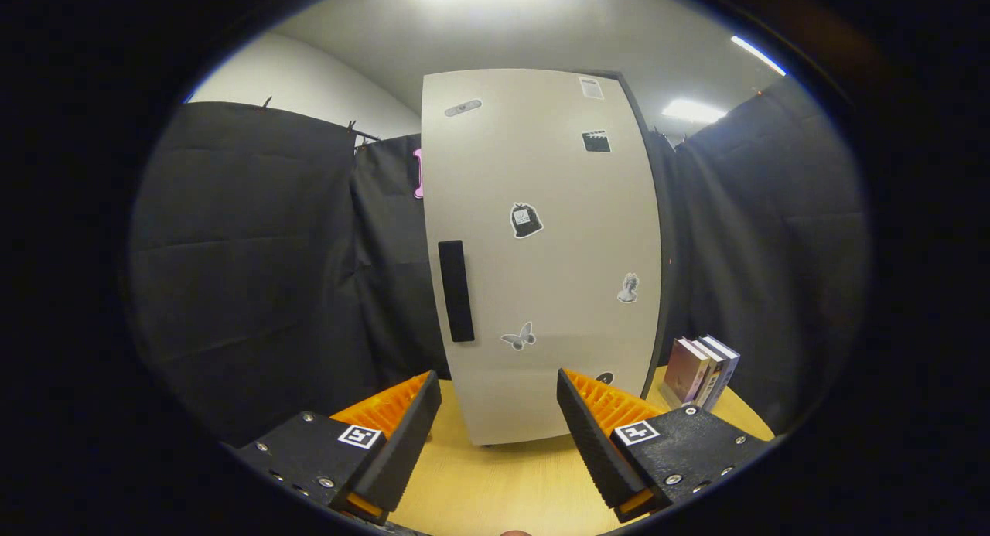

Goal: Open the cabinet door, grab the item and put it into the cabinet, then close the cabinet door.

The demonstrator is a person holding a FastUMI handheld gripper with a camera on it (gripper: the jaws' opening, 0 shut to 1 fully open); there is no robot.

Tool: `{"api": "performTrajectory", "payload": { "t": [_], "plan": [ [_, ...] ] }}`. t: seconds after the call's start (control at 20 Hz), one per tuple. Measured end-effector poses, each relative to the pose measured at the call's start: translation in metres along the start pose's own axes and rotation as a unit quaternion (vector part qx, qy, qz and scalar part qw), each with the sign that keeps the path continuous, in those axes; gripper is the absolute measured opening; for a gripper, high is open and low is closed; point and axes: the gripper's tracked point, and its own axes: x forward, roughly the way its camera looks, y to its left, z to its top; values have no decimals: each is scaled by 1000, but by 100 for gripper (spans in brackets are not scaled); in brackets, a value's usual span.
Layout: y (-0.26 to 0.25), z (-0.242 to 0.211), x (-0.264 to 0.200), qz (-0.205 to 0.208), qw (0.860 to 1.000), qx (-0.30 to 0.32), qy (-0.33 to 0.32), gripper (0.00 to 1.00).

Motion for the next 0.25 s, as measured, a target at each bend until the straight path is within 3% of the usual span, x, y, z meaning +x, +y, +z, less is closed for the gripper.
{"api": "performTrajectory", "payload": {
  "t": [0.25],
  "plan": [
    [-1, 2, -2, -3, 1000, -1, -5, 94]
  ]
}}
